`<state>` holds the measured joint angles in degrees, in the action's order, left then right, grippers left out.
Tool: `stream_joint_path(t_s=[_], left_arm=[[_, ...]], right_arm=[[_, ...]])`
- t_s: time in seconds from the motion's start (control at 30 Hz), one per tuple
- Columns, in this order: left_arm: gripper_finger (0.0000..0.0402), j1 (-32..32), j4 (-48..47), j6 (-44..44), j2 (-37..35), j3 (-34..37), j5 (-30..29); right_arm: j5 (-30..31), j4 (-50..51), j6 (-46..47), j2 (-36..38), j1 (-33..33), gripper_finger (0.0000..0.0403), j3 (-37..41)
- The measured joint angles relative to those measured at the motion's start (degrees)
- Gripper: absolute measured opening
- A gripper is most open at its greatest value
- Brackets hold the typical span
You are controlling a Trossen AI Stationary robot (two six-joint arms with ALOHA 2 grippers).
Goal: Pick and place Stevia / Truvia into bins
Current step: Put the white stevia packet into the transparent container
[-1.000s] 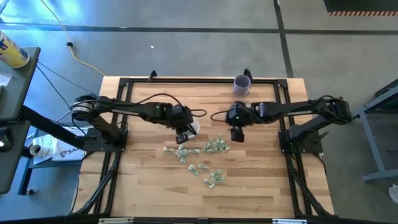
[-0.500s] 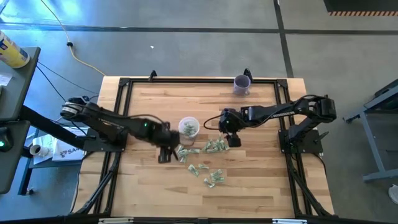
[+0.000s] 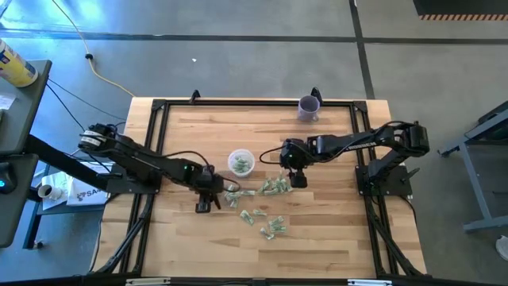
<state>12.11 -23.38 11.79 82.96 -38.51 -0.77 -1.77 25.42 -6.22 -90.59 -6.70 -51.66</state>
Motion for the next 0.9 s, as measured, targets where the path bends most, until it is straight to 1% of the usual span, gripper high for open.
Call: stream_joint_path(t_s=[0.07,0.13,0.3,0.37,0.43,0.5,0.53,0.57,0.67,0.7,0.77,0.83,0.9], left_arm=[[0.0164,-0.8,-0.1,0.0,0.1,1.0,-0.3],[0.0131,-1.9,0.9,0.0,0.5,1.6,-0.6],[0.0025,-5.6,1.2,-1.0,0.5,1.9,-1.4],[0.0022,-7.3,0.1,-0.1,0.4,1.4,-2.7],[0.0034,-9.1,-1.9,0.3,0.3,0.1,-3.4],[0.0037,-10.4,-3.8,-0.1,0.1,-2.5,-3.4],[0.0031,-10.8,-5.3,-0.8,-0.4,-4.0,-3.4],[0.0022,-11.1,-7.3,-1.8,-1.1,-5.4,-3.4],[0.0021,-11.0,-8.6,-4.3,-2.6,-8.4,-3.7],[0.0026,-11.0,-8.9,-4.5,-3.1,-8.7,-3.9],[0.0036,-11.0,-9.8,-4.6,-3.7,-9.7,-1.9],[0.0026,-11.0,-12.1,-4.0,-4.5,-11.6,-1.5],[0.0021,-11.0,-15.0,-4.2,-5.1,-14.3,-2.3]], right_arm=[[0.2,-0.1,0.0,0.0,0.0,0.0270,0.0],[0.3,-0.1,0.0,0.0,0.0,0.0270,0.0],[1.3,-0.4,0.0,0.0,0.0,0.0270,0.0],[2.6,-0.5,0.0,0.0,0.0,0.0270,0.0],[3.6,-0.5,-0.1,0.1,0.0,0.0270,0.0],[4.7,-0.7,-0.1,0.5,0.0,0.0270,0.0],[5.1,-0.7,-0.2,0.7,0.0,0.0270,0.0],[5.3,-0.9,-0.2,0.8,0.0,0.0270,0.0],[5.9,-1.2,-0.2,1.2,-0.1,0.0270,0.0],[6.0,-1.2,-0.2,1.2,-0.1,0.0270,0.0],[6.1,-1.3,-0.3,1.2,-0.2,0.0270,0.0],[6.3,-1.2,-0.3,1.2,-0.2,0.0270,0.0],[6.9,-1.1,-0.3,1.2,-0.2,0.0270,0.0]])
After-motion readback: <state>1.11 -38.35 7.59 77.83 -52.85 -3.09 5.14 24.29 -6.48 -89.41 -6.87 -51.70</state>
